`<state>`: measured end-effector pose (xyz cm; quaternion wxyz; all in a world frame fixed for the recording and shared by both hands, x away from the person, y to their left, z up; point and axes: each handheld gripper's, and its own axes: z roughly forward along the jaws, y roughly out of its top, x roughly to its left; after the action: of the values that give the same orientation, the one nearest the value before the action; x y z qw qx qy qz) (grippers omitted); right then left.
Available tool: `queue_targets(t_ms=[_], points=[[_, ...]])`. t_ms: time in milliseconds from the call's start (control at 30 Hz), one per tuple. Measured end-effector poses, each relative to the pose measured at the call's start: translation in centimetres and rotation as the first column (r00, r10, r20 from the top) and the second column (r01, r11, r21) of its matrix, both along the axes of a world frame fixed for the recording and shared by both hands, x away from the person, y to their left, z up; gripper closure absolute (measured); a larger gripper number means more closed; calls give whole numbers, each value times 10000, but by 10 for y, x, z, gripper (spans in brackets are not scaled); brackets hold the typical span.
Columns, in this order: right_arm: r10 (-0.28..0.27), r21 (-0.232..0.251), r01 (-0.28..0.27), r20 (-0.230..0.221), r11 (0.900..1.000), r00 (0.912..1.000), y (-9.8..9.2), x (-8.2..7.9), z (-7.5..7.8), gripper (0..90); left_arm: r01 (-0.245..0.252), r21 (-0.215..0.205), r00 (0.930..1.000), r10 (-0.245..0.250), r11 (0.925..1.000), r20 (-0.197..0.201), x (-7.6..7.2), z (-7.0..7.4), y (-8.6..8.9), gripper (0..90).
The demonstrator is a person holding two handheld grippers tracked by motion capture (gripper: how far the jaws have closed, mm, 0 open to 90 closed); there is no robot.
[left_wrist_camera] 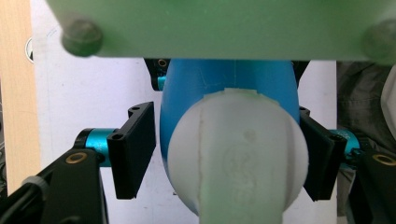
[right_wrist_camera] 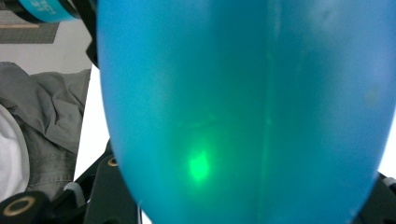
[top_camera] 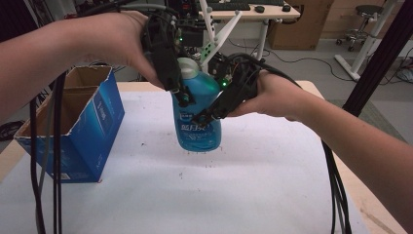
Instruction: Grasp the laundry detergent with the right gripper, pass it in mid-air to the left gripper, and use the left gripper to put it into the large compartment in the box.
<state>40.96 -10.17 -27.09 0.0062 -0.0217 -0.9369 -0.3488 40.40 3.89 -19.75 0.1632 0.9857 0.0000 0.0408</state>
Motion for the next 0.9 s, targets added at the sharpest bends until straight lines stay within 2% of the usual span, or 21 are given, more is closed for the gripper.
queue_targets(t_ms=[600, 633, 800, 833, 867, 900], points=[[30, -24, -30, 8, 10000, 10000, 1, 0, 0, 451, 115, 193, 9999, -113, 9997, -91, 0, -1, -3, 336], [201, 72, -203, 195, 9998, 9996, 1, 2, -1, 451, 84, 196, 9999, -83, 9998, -60, 0, -2, -3, 337], [208, 56, -210, 226, 9998, 9995, 1, 3, -1, 452, 130, 209, 9999, -129, 9997, -46, 0, -2, -3, 353], [93, -32, -93, -10, 10000, 10000, 1, 1, -1, 451, 144, 204, 9998, -142, 9997, -104, 0, -2, -3, 365], [93, -32, -93, -10, 10000, 10000, 1, 1, -1, 451, 144, 204, 9998, -142, 9997, -104, 0, -2, -3, 374], [152, 28, -153, 161, 9999, 9998, 1, 3, -1, 451, 141, 210, 9999, -140, 9997, -67, 0, -2, -3, 373]])
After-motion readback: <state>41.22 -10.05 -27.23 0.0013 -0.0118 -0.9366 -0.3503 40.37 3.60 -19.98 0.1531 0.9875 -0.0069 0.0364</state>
